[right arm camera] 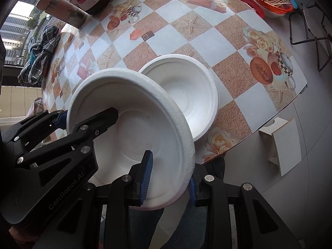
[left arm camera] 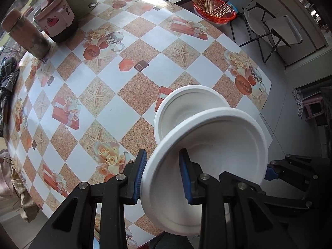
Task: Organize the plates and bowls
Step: 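Carry the bowl with both grippers over the bowl stack and lower it, then open both grippers to release the bowl on the stack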
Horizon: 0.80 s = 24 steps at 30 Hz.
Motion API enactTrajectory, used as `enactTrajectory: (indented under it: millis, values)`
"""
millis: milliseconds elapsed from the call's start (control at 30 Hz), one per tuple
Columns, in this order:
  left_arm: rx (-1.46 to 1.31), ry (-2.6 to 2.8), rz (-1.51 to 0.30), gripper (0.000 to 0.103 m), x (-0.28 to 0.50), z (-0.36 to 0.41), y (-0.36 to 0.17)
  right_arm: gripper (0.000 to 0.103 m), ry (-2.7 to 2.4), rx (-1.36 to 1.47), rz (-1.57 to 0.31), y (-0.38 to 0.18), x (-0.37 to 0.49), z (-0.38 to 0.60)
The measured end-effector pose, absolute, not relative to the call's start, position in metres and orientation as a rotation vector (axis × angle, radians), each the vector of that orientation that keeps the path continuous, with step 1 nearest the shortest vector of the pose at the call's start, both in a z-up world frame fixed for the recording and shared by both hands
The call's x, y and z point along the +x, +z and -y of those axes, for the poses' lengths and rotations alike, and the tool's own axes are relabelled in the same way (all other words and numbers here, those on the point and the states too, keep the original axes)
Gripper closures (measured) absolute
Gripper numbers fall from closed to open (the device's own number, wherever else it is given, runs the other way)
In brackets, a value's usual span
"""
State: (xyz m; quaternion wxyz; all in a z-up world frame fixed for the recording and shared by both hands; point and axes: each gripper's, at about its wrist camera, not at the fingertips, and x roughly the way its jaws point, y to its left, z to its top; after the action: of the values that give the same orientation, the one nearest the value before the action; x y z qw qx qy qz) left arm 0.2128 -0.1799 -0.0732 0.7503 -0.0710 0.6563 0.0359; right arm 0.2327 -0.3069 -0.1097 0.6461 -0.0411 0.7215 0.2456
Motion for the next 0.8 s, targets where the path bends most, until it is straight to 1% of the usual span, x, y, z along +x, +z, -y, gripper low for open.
enactTrajectory:
  millis: [367,467,500,533,567,600,633,700,733,767,800]
  values:
    - [-0.204,0.103,-1.433,0.070,0.247,0.179,-0.089,0.069,0.524,-0.112,-1.620,-0.121,0.267,0.309]
    - [-0.119,0.169,-1.421,0.058,0.251,0.182,-0.087,0.069,0.502,-0.125,-1.611,-0.124,0.276,0.312]
    - [-0.098,0.181,-1.408,0.049,0.249,0.181,-0.086,0.067,0.496,-0.107,-1.614,-0.124,0.279,0.316]
    - [-0.088,0.185,-1.394,0.042,0.246,0.180,-0.083,0.062,0.489,-0.087,-1.616,-0.123,0.282,0.320]
    - [-0.083,0.190,-1.380,0.041,0.242,0.177,-0.080,0.042,0.474,-0.078,-1.610,-0.122,0.285,0.324]
    - [-0.080,0.189,-1.377,0.033,0.239,0.175,-0.078,0.027,0.457,-0.081,-1.596,-0.119,0.287,0.328]
    - [-0.084,0.180,-1.380,0.023,0.236,0.172,-0.076,0.023,0.448,-0.074,-1.583,-0.117,0.287,0.332]
    - [-0.094,0.169,-1.368,0.020,0.225,0.166,-0.071,0.022,0.443,-0.043,-1.586,-0.114,0.290,0.340]
    - [-0.091,0.171,-1.366,0.017,0.219,0.164,-0.068,0.021,0.438,-0.031,-1.596,-0.114,0.290,0.344]
    - [-0.092,0.170,-1.367,0.014,0.213,0.162,-0.067,0.010,0.428,-0.028,-1.615,-0.115,0.289,0.348]
    - [-0.101,0.167,-1.374,0.007,0.206,0.160,-0.066,0.000,0.415,-0.033,-1.647,-0.118,0.289,0.350]
